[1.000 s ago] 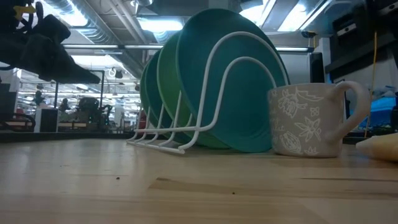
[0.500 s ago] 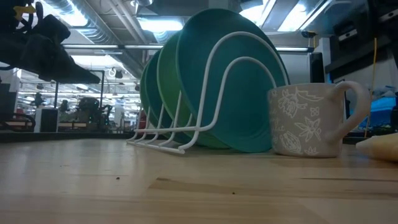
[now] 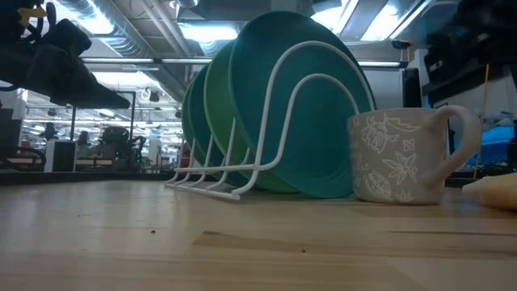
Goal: Sort dishes
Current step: Return to Home Position
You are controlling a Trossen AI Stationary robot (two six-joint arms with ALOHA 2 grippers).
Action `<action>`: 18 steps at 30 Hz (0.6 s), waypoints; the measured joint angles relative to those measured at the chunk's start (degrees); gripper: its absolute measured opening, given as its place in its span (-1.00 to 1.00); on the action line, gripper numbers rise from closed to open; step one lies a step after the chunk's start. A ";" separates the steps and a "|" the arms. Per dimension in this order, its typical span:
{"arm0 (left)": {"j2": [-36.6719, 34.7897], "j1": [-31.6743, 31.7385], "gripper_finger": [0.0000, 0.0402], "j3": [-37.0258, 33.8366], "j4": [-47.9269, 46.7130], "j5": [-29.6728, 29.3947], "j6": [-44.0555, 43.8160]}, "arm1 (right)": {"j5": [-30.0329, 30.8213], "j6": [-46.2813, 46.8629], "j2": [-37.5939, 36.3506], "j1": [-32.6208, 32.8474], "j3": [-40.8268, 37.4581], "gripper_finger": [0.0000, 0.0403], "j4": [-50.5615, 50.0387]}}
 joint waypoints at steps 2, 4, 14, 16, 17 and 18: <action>0.00 0.00 -0.71 0.00 -0.02 0.00 0.00 | 3.12 -0.02 0.02 -0.46 0.00 -0.05 -1.46; 0.00 0.00 -0.71 0.00 -0.02 0.00 0.00 | 6.15 -0.12 0.04 -0.40 0.00 -0.05 -4.05; 0.00 0.00 -0.71 -0.02 -0.04 0.00 0.00 | 13.71 -0.14 0.07 -0.39 0.00 -0.05 -15.64; 0.00 0.00 -0.71 -0.02 -0.04 0.00 0.00 | 13.70 -0.15 0.07 -0.39 0.00 -0.05 -16.94; 0.00 0.00 -0.71 -0.02 -0.04 0.00 0.00 | 13.72 -0.13 0.07 -0.39 0.00 -0.05 -17.68; 0.00 0.00 -0.71 -0.03 -0.04 0.00 0.00 | 13.72 -0.13 0.08 -0.39 0.00 -0.05 -18.12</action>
